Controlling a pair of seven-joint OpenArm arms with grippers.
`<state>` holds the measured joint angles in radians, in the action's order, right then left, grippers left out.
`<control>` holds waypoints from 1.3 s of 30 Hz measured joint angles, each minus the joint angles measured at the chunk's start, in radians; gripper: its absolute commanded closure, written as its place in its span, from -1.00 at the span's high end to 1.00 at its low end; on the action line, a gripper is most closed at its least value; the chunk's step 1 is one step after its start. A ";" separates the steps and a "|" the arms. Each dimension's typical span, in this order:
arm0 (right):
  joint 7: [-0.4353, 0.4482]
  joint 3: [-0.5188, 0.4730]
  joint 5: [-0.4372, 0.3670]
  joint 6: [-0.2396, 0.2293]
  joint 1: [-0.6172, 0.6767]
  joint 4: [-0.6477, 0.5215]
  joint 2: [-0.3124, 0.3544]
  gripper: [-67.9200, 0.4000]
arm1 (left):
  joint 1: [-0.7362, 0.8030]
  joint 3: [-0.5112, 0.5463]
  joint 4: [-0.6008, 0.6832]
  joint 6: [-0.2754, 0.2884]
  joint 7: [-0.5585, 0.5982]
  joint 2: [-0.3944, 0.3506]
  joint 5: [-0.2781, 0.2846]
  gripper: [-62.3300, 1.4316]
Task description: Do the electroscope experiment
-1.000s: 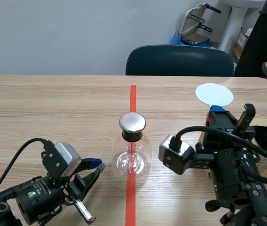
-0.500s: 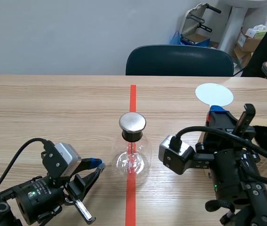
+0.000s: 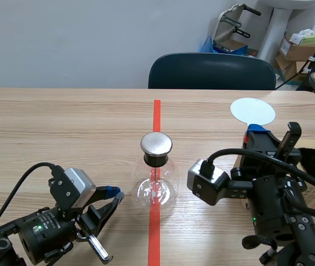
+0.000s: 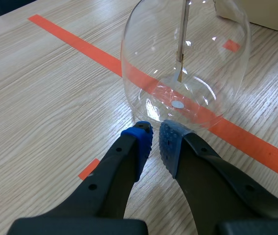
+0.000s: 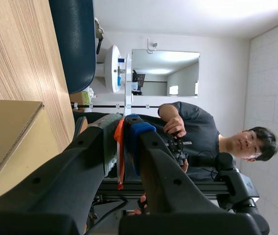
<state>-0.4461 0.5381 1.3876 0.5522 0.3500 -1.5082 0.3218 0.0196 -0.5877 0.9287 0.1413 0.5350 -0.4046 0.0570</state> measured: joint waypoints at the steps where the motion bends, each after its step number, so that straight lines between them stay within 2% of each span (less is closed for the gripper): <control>1: 0.000 0.000 0.000 0.000 0.000 0.000 0.000 -0.96 | 0.000 0.000 0.000 0.000 0.000 0.000 0.000 -0.68; 18: 0.005 0.000 0.000 0.000 0.000 0.000 0.000 -0.96 | 0.000 0.000 0.000 0.000 0.000 0.000 0.000 -0.68; 20: 0.025 0.000 0.000 0.000 0.000 0.000 0.000 -0.96 | 0.000 0.000 0.000 0.000 0.000 0.000 0.000 -0.68; 23: 0.080 0.000 0.000 0.000 0.000 0.000 0.000 -0.96 | 0.000 0.000 0.000 0.000 0.000 0.000 0.000 -0.68; 33: 0.437 0.000 0.004 0.000 0.000 0.000 0.000 -0.96 | 0.000 0.000 0.000 0.000 0.000 0.000 0.000 -0.68; 39: 0.583 0.000 0.004 0.000 0.000 0.000 0.000 -0.96 | 0.000 0.000 0.000 0.000 0.000 0.000 0.000 -0.68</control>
<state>0.1368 0.5381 1.3914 0.5518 0.3500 -1.5082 0.3218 0.0196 -0.5877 0.9287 0.1413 0.5350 -0.4046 0.0570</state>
